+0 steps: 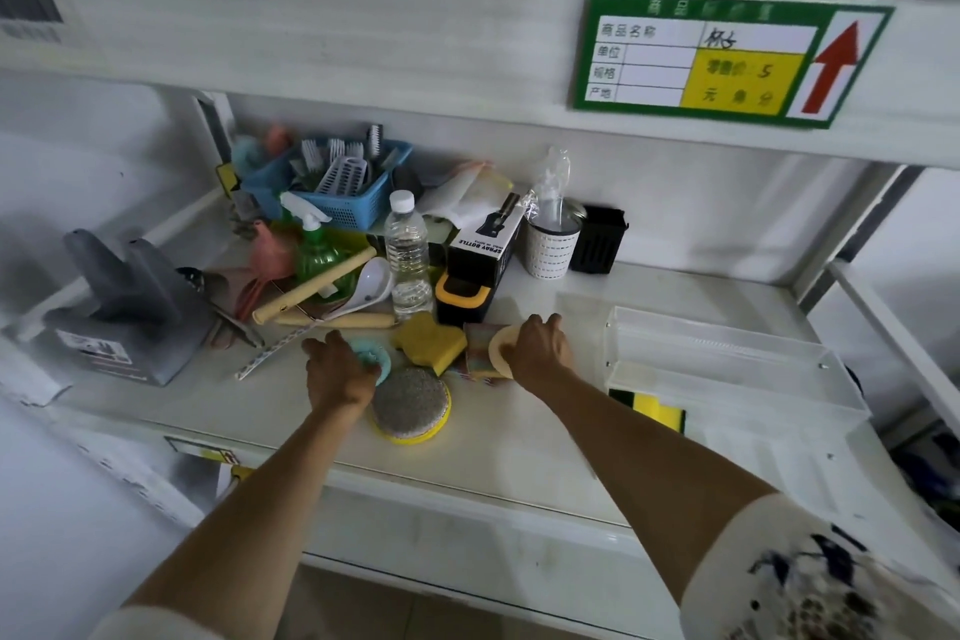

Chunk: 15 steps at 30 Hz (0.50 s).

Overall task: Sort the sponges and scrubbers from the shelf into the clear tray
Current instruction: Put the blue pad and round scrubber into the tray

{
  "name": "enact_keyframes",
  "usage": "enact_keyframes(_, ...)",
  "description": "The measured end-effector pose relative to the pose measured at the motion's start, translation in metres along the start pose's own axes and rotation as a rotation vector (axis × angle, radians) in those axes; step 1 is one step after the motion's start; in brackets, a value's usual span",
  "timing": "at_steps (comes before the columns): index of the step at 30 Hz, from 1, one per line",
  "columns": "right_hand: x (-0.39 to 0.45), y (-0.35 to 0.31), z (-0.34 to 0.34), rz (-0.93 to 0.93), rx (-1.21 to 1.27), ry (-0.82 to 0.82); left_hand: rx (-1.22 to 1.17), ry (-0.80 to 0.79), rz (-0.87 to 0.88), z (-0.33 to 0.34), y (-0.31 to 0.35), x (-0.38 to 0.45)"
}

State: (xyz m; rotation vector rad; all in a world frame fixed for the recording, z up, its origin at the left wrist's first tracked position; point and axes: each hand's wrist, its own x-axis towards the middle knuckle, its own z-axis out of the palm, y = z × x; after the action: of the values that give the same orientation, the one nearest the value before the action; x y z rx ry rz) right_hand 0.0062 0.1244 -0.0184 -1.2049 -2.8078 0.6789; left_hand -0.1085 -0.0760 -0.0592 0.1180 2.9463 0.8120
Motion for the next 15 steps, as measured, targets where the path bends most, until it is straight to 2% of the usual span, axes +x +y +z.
enact_keyframes(3,-0.005,0.002,-0.005,-0.019,0.038,0.029,-0.064,0.032,0.013,-0.004,0.01,-0.004)
enact_keyframes(8,-0.014,0.006,-0.016,-0.052,0.131,0.092,-0.166,0.066,0.163,-0.003,0.033,-0.017)
enact_keyframes(15,-0.026,0.023,-0.067,-0.138,0.275,0.322,-0.479,0.087,0.348,-0.007,0.124,-0.069)
